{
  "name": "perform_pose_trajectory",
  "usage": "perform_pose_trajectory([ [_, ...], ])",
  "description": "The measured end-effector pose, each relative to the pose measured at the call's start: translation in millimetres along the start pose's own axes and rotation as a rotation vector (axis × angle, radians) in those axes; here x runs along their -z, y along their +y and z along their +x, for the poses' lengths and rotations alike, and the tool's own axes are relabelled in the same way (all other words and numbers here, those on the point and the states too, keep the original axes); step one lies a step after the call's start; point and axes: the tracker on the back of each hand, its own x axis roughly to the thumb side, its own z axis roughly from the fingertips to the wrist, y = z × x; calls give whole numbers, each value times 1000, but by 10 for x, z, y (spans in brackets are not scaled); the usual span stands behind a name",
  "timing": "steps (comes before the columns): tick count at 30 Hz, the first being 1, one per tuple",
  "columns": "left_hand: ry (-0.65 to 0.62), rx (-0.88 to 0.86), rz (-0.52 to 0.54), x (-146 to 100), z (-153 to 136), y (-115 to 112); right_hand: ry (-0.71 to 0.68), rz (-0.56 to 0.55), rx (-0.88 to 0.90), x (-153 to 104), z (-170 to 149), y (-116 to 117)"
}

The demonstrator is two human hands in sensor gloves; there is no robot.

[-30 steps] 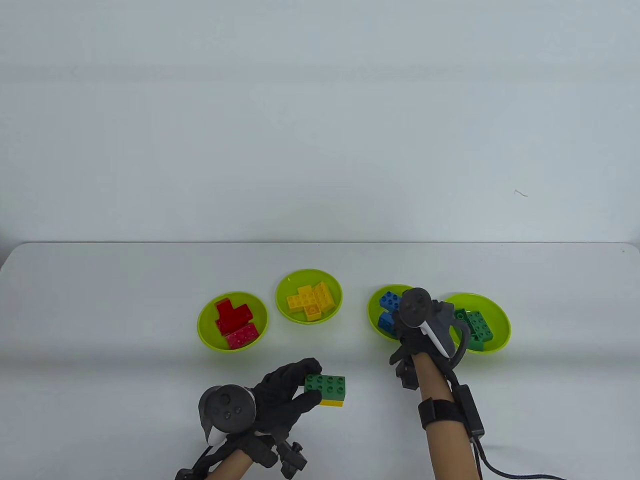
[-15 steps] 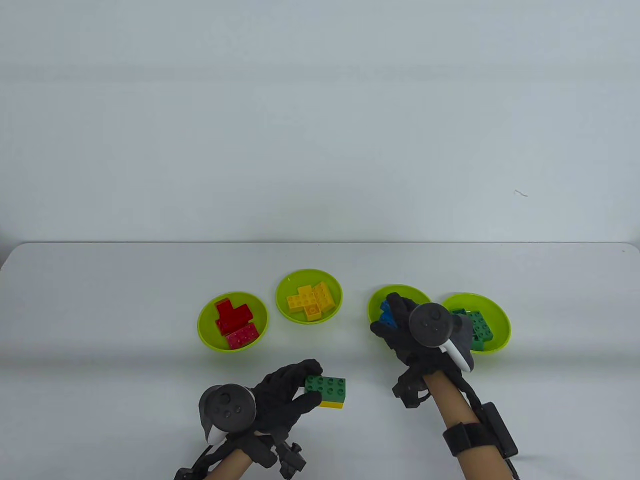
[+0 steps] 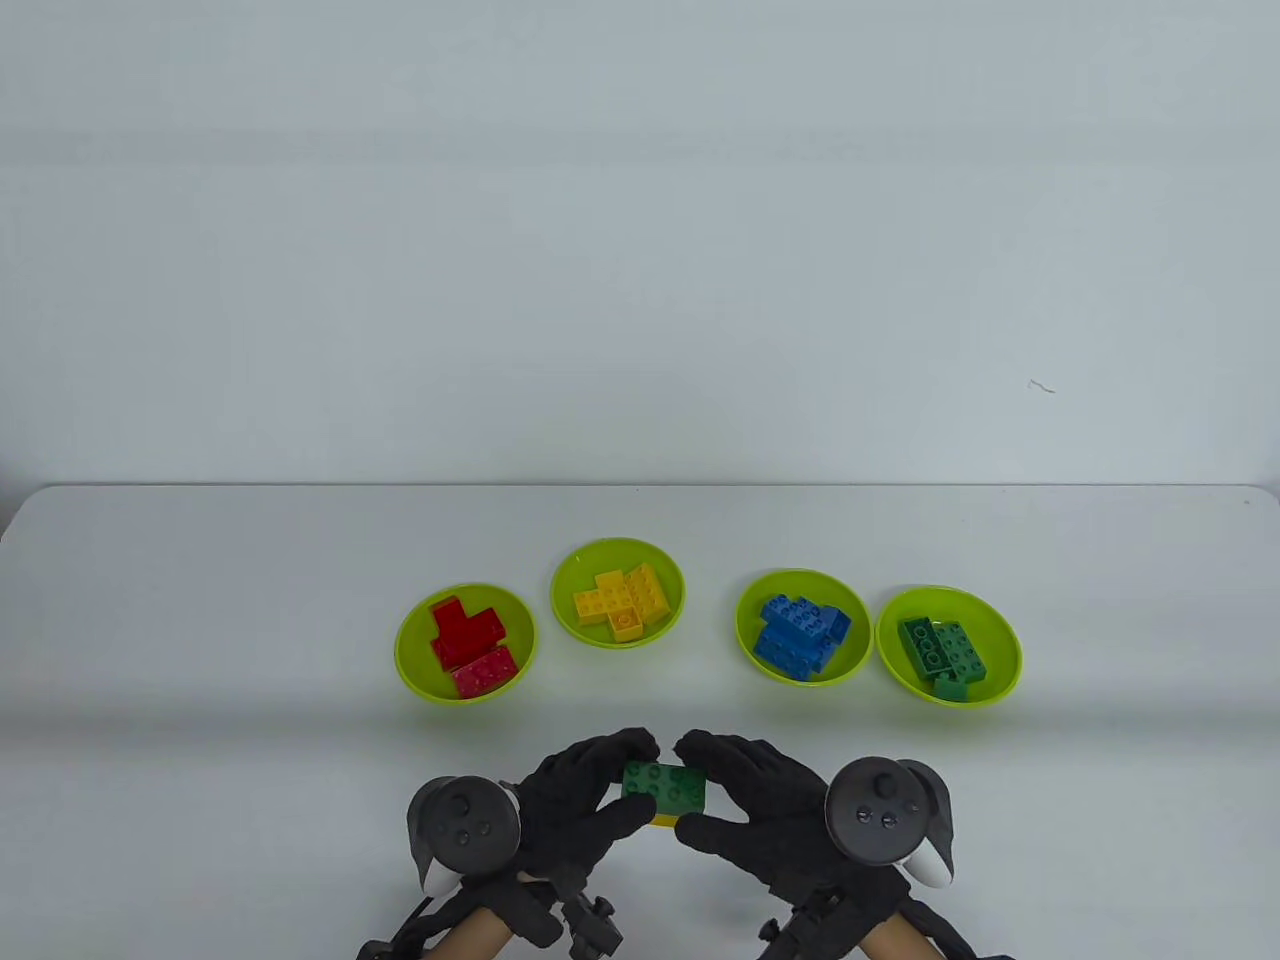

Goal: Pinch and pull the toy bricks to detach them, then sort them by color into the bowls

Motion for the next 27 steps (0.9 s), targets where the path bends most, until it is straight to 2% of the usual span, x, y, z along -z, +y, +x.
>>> perform_pose_trajectory([
  [12,-8,7,-44,-23,4,-94,-41,-113,-236,-149,-29,145],
  [19,-9,-6,-55,-8,-3,-102,-28,-125,-212,-138,-33,128],
  [27,54,-6,-152,-2,-105,-142,-17,-150,-196,-126,-58,30],
])
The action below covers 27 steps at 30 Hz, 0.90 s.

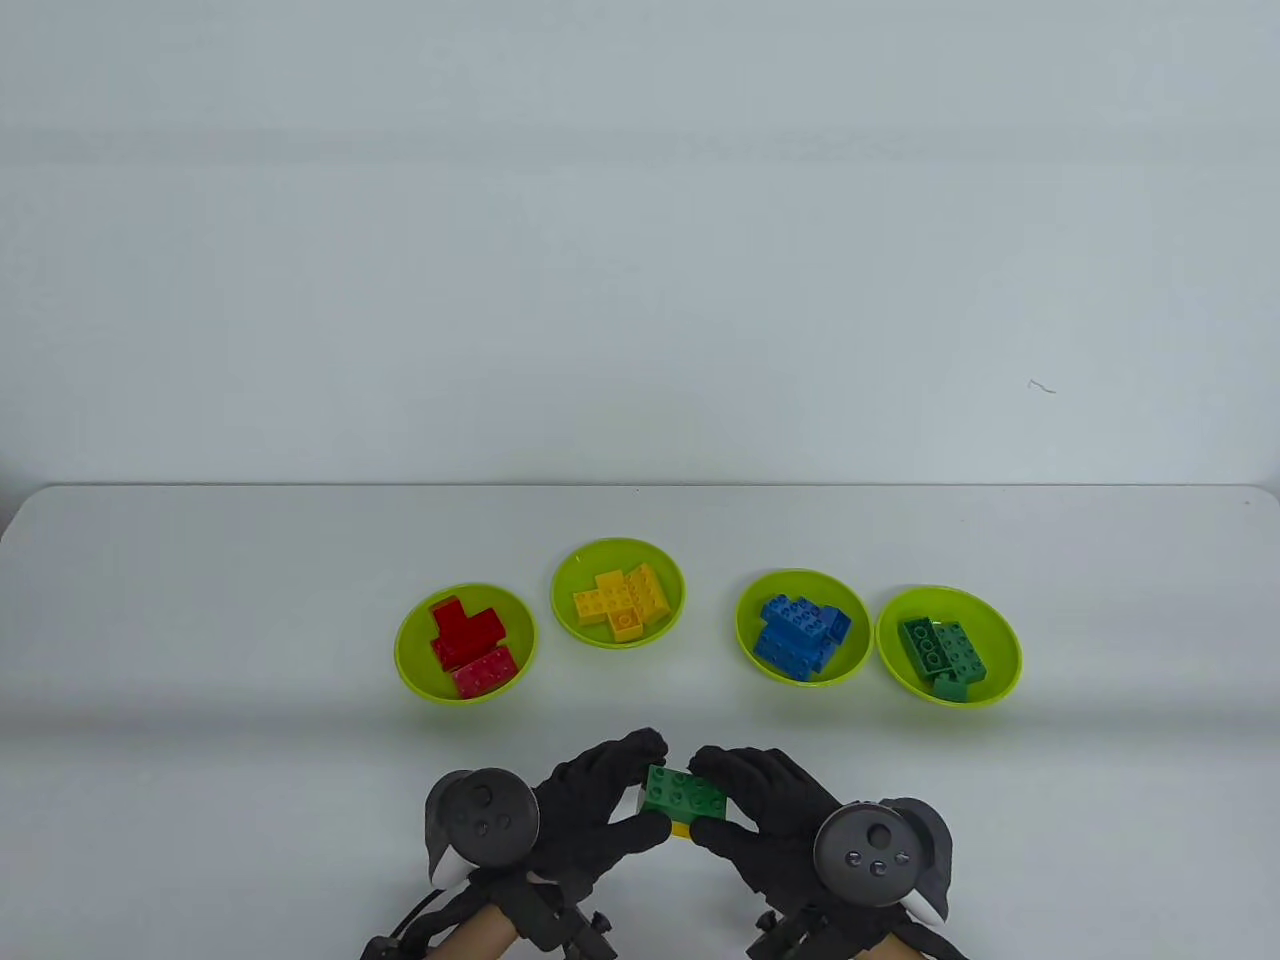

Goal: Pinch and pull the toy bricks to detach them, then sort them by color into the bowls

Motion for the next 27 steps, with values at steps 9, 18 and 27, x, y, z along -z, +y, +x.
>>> perform_pose_trajectory([
  [9,-9,-23,0,6,28,-44,-13,53,6,13,3,-34],
  [18,-22,90,-9,17,119,-20,-43,44,-98,10,65,-9],
  [27,-75,140,21,-2,156,-32,-18,51,-26,37,55,-58],
])
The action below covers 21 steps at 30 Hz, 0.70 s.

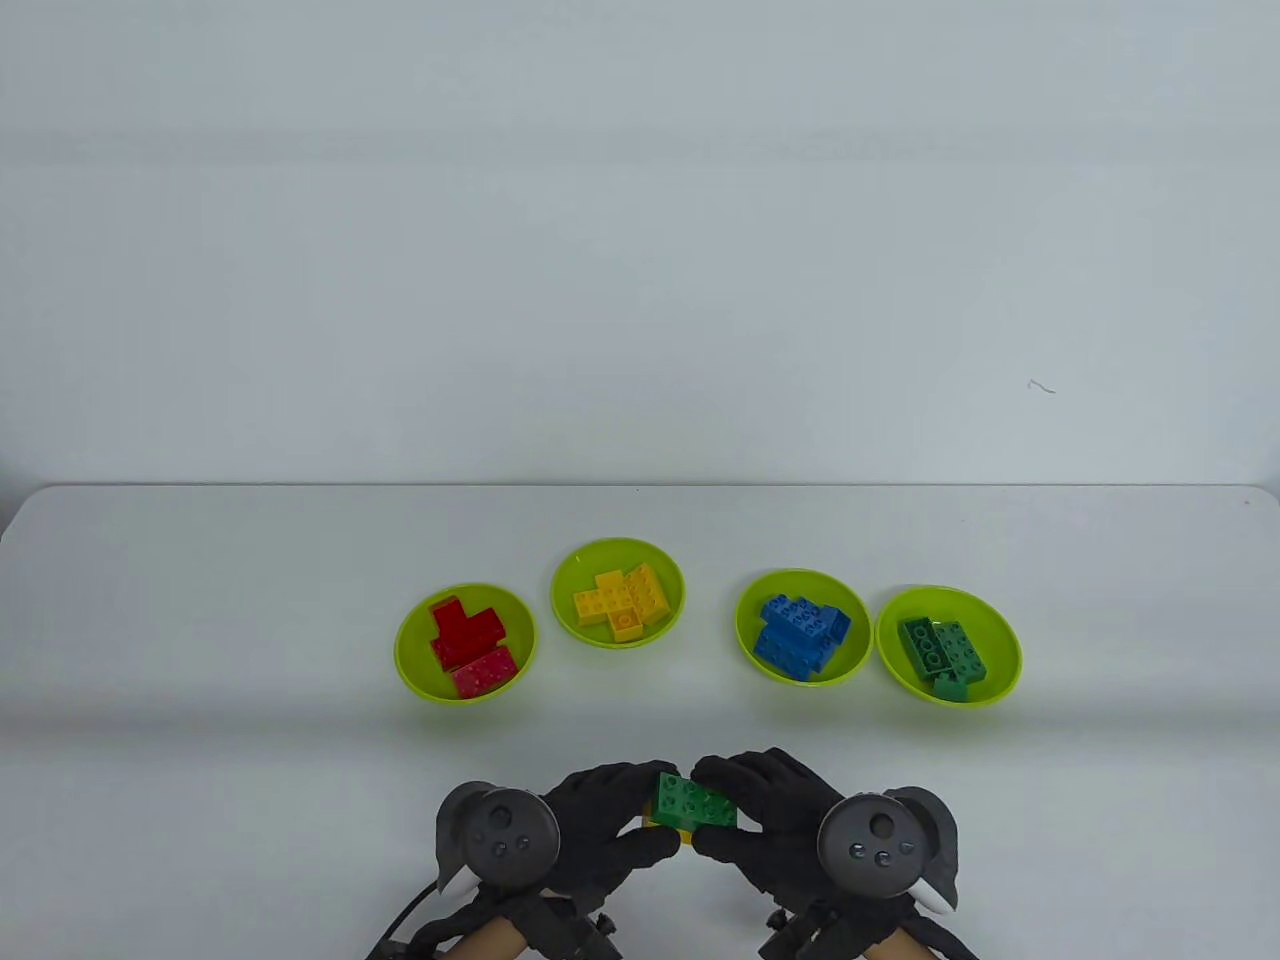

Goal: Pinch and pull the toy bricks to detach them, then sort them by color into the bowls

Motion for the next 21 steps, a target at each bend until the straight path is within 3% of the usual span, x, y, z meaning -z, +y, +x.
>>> perform_pose_trajectory([
  [8,107,-67,-25,0,-15,-8,-21,-21,-133,-18,82,30],
  [21,10,-49,6,-9,-37,-12,13,0,-25,12,47,-6],
])
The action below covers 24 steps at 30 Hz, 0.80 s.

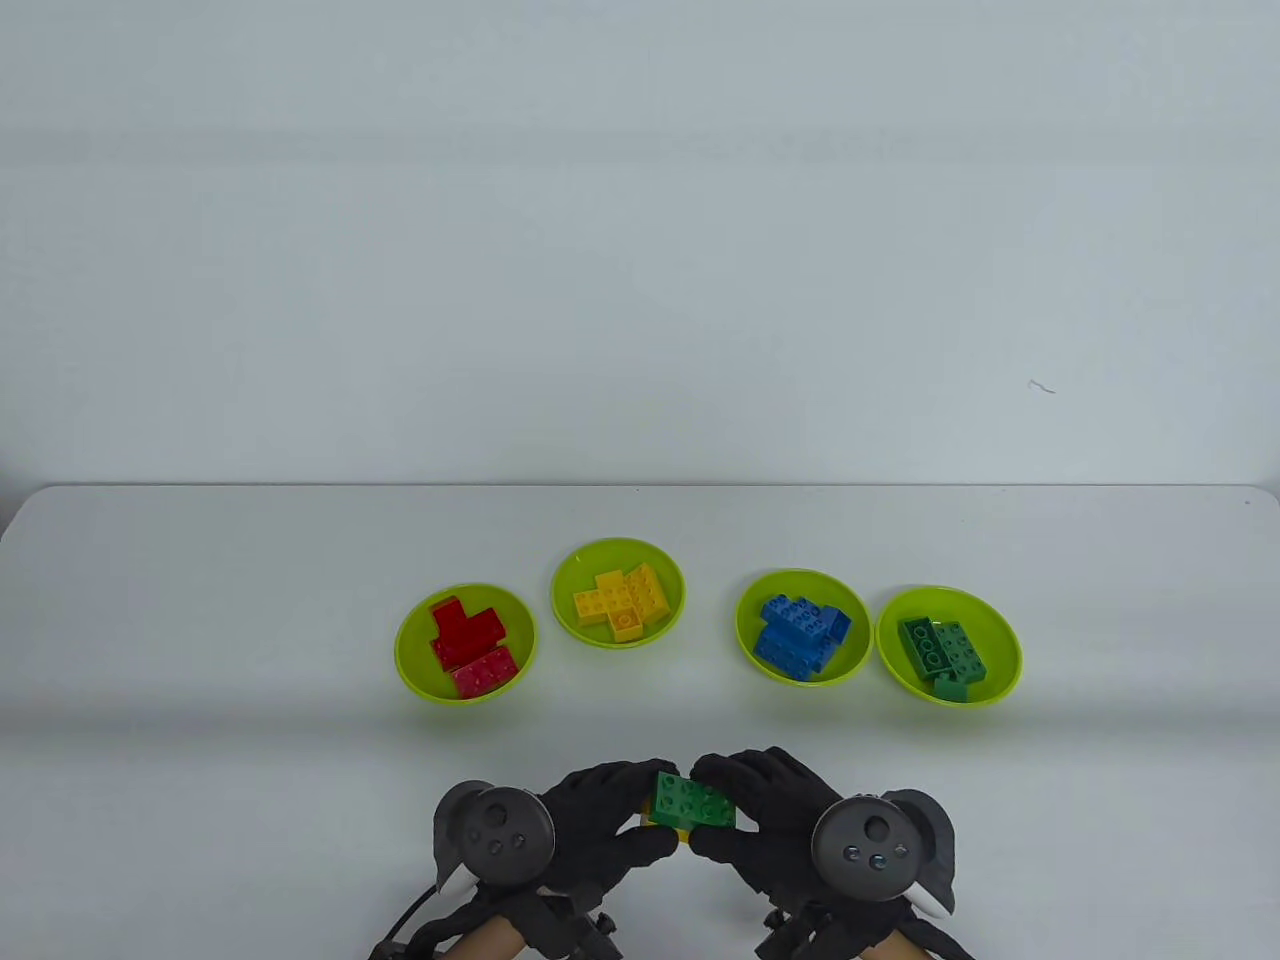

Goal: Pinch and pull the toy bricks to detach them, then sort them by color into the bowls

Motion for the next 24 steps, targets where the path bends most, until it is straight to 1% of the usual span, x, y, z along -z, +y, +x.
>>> perform_pose_trajectory([
  [2,3,-32,-11,-10,-18,-14,20,23,28,9,-40,-7],
  [4,-32,2,-26,-3,-20,5,47,52,115,4,-81,-17],
  [5,-30,9,-19,-4,-19,13,63,20,175,-4,-101,-5],
  [6,-24,-3,-17,4,-23,13,66,14,177,-4,-110,-4],
  [8,-2,-26,-8,-1,-37,2,59,12,113,-1,-102,-9],
  [11,17,-44,2,-10,-55,-9,70,-1,112,9,-89,-37],
  [12,20,-45,6,-13,-56,-5,78,-22,116,19,-92,-79],
  [16,29,-53,21,-12,-65,16,124,-124,16,87,-185,-370],
  [17,34,-58,30,-15,-70,24,153,-177,-24,122,-265,-491],
  [18,36,-60,34,-16,-72,30,168,-196,-43,142,-307,-545],
  [19,38,-64,41,-21,-75,41,206,-218,-89,187,-411,-654],
  [21,42,-70,53,-27,-82,61,252,-228,-158,249,-559,-786],
  [23,45,-76,71,-35,-87,90,341,-248,-272,327,-800,-965],
  [24,46,-77,75,-35,-89,98,369,-252,-299,345,-876,-1011],
])
